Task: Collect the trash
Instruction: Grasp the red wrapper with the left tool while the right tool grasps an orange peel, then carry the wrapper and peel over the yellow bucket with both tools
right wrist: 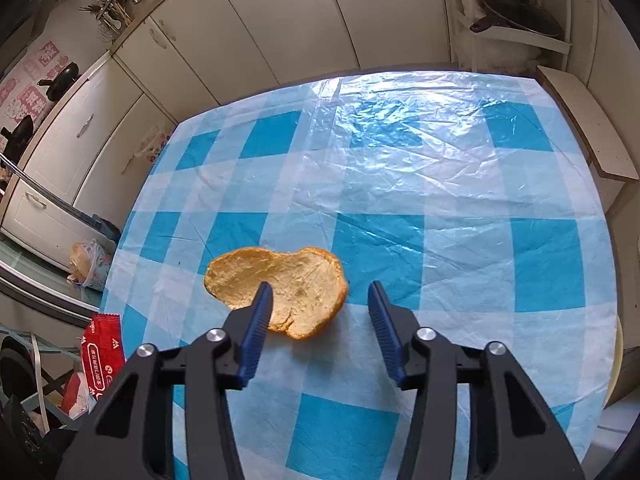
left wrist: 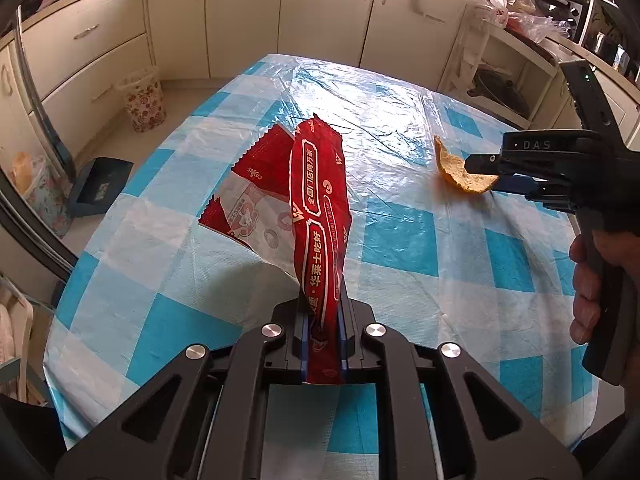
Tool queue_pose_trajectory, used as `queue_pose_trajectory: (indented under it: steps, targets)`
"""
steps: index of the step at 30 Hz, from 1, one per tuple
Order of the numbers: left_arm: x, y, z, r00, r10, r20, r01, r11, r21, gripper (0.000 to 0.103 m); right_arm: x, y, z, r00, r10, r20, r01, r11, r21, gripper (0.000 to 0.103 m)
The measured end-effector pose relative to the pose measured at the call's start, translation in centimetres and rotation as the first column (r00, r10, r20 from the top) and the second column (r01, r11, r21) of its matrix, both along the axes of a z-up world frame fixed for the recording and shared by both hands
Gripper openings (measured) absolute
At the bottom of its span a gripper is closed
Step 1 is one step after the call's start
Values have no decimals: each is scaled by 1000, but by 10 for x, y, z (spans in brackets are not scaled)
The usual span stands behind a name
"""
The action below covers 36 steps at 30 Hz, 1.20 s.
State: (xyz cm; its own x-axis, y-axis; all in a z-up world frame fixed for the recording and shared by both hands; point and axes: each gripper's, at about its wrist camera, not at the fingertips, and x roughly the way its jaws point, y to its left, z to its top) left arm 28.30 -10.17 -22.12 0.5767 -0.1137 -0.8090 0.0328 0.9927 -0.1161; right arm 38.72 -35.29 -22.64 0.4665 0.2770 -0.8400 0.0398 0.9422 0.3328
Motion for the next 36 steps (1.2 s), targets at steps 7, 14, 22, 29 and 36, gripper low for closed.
queue_pose_trajectory:
  steps: [7,14,22,29,36]
  targets:
    - [-3,-1,4,1000,-3,18,3,1000,0,10,-11,0,22,997,31,77,-30,999,-10,6]
    - [-18,-33,20,994,-71,82,68,997,30,10,-44,-22,56,984,57,167,-47,997,-62,6]
    - [-39,-112,50,960,-230,157,222,973,67,10,-104,-101,79,972,-35,232,66,990,-125,6]
    - [-59,-182,65,912,-365,186,354,931,89,10,-151,-179,73,956,-179,234,227,955,-194,6]
    - [-75,-242,75,865,-459,204,443,888,123,10,-163,-222,36,953,-273,135,297,931,-212,9]
